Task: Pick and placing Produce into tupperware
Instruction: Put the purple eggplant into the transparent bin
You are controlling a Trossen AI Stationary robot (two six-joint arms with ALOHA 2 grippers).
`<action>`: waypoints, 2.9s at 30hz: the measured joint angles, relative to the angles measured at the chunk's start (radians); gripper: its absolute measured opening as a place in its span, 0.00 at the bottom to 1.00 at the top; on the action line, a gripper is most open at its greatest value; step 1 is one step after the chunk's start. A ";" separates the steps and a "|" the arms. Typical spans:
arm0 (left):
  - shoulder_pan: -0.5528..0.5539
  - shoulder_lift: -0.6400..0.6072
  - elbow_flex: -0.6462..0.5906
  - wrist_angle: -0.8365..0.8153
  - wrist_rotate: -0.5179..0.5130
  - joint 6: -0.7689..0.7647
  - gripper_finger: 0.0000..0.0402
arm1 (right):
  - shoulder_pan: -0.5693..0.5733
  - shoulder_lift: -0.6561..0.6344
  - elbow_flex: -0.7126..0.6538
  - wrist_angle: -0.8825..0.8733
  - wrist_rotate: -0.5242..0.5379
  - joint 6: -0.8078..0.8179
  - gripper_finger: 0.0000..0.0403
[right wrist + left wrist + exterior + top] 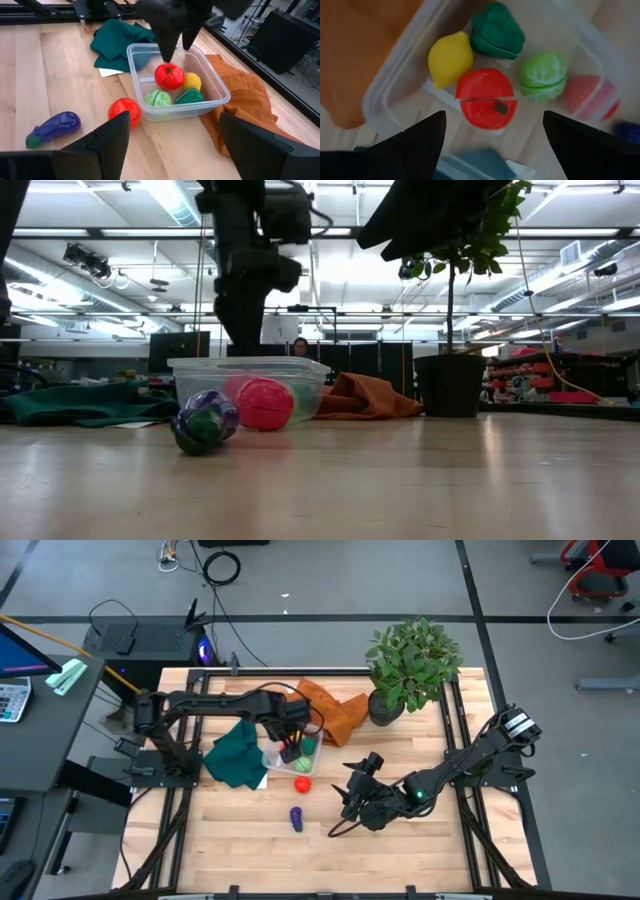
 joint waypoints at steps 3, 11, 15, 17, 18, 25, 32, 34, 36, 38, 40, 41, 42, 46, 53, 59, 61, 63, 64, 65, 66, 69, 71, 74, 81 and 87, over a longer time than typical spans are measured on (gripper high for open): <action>-0.004 -0.037 0.001 -0.016 0.001 -0.013 0.85 | 0.000 0.000 0.000 0.004 0.000 0.000 0.66; -0.136 -0.104 0.001 -0.048 0.005 -0.115 0.85 | 0.000 0.000 0.000 -0.010 0.000 0.013 0.66; -0.216 -0.115 0.001 -0.052 0.004 -0.195 0.85 | 0.000 0.000 0.000 -0.012 0.000 0.013 0.66; -0.254 -0.115 0.001 -0.051 -0.003 -0.237 0.85 | 0.000 0.000 0.000 -0.012 0.000 0.013 0.66; -0.274 -0.115 0.001 -0.052 -0.010 -0.257 0.85 | 0.000 0.000 0.000 -0.012 0.000 0.013 0.66; -0.391 -0.115 0.001 -0.050 -0.089 -0.402 0.85 | 0.000 0.000 0.000 -0.013 -0.036 0.010 0.66; -0.501 -0.115 0.001 -0.015 -0.159 -0.530 0.85 | 0.028 0.000 0.000 -0.013 -0.131 -0.044 0.66; -0.530 -0.115 0.001 0.022 -0.169 -0.555 0.85 | 0.042 0.000 0.000 -0.013 -0.172 -0.073 0.66; -0.558 -0.115 0.001 0.070 -0.187 -0.575 0.85 | 0.054 0.000 0.000 -0.013 -0.244 -0.101 0.66; -0.583 -0.112 0.001 0.115 -0.219 -0.606 0.85 | 0.066 0.000 0.000 -0.012 -0.322 -0.114 0.66; -0.609 -0.112 0.001 0.140 -0.265 -0.646 0.85 | 0.080 0.000 0.000 -0.011 -0.389 -0.123 0.66; -0.622 -0.112 0.001 0.146 -0.290 -0.673 0.85 | 0.088 0.000 0.000 -0.007 -0.416 -0.132 0.66; -0.634 -0.110 0.001 0.147 -0.313 -0.703 0.85 | 0.097 0.000 0.000 -0.002 -0.436 -0.138 0.66; -0.681 -0.097 0.000 0.144 -0.370 -0.852 0.85 | 0.130 0.000 0.000 0.031 -0.508 -0.173 0.66; -0.710 -0.019 0.000 0.155 -0.375 -1.104 0.85 | 0.162 0.000 0.000 0.054 -0.545 -0.261 0.66; -0.705 0.060 0.000 0.193 -0.361 -1.184 0.85 | 0.163 0.000 -0.007 0.059 -0.506 -0.277 0.66; -0.705 0.076 0.000 0.191 -0.359 -1.205 0.85 | 0.163 0.000 -0.020 0.072 -0.481 -0.291 0.66; -0.702 0.087 0.000 0.195 -0.359 -1.218 0.85 | 0.162 0.000 -0.052 0.138 -0.467 -0.313 0.66; -0.701 0.090 0.000 0.193 -0.360 -1.228 0.85 | 0.161 0.000 -0.074 0.185 -0.458 -0.322 0.65; -0.700 0.092 0.000 0.193 -0.360 -1.234 0.85 | 0.161 -0.001 -0.098 0.227 -0.453 -0.328 0.64; -0.696 0.096 0.000 0.196 -0.364 -1.238 0.85 | 0.159 -0.005 -0.125 0.264 -0.452 -0.329 0.64; -0.690 0.099 0.000 0.196 -0.367 -1.268 0.85 | 0.144 -0.023 -0.200 0.354 -0.452 -0.306 0.62; -0.685 0.099 0.000 0.202 -0.367 -1.294 0.85 | 0.137 -0.040 -0.246 0.393 -0.448 -0.288 0.61; -0.677 0.099 0.000 0.198 -0.367 -1.325 0.85 | 0.135 -0.072 -0.295 0.415 -0.444 -0.268 0.61; -0.657 0.125 0.000 0.195 -0.317 -1.367 0.85 | 0.135 -0.118 -0.330 0.414 -0.430 -0.267 0.61; -0.640 0.164 0.000 0.235 -0.261 -1.372 0.84 | 0.135 -0.131 -0.330 0.403 -0.431 -0.288 0.61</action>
